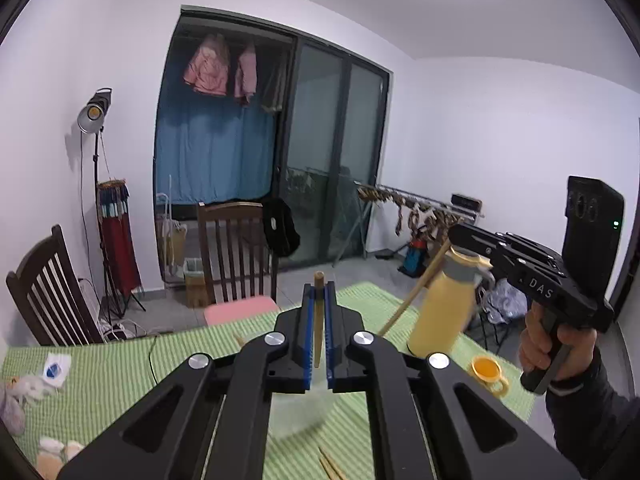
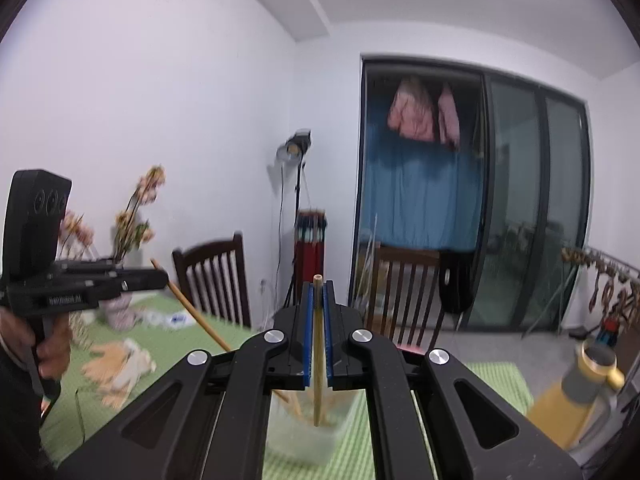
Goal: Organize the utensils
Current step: 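Lower and open the left tool into the container while the right tool releases its chopstick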
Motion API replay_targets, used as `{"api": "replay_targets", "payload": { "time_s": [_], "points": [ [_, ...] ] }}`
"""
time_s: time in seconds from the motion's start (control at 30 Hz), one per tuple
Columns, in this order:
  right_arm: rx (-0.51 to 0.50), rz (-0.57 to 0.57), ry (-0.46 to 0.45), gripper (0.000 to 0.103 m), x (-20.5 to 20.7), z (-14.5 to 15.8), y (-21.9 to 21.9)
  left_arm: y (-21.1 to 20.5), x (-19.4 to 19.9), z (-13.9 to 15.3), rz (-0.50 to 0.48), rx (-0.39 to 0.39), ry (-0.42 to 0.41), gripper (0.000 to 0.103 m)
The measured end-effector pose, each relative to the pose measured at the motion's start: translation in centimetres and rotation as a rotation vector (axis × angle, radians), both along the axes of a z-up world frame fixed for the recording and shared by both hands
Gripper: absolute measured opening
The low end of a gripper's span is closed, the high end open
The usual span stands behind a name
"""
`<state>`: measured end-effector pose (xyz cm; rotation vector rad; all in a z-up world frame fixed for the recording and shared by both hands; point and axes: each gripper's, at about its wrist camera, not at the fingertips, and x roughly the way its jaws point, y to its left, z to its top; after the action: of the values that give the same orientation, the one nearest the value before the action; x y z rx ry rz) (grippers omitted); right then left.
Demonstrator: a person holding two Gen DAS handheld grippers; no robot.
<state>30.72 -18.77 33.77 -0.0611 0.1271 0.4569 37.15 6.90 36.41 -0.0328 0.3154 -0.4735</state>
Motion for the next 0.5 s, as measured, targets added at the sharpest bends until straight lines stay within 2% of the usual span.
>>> {"api": "replay_targets", "payload": {
  "time_s": [0.1,0.2,0.33,0.4,0.5],
  "points": [
    [0.001,-0.023,-0.028,0.005,2.8,0.5,1.6,0.3,3.0,-0.8,0.004,-0.032,0.037,0.002],
    [-0.048,-0.049,0.012,0.005,7.0,-1.8,3.8,0.4,7.2,-4.5,-0.019,-0.060,0.131,0.002],
    [-0.118,-0.078,0.133,0.005,12.7,-7.2,6.5,1.6,12.2,-10.9,-0.002,-0.118,0.279,0.002],
    [-0.092,-0.069,0.211,0.005,14.8,-9.5,6.6,2.1,14.0,-13.7,-0.012,-0.166,0.357,0.002],
    [-0.061,-0.066,0.290,0.005,16.7,-11.6,6.7,2.1,15.5,-17.2,-0.005,-0.201,0.426,0.002]
  ]
}}
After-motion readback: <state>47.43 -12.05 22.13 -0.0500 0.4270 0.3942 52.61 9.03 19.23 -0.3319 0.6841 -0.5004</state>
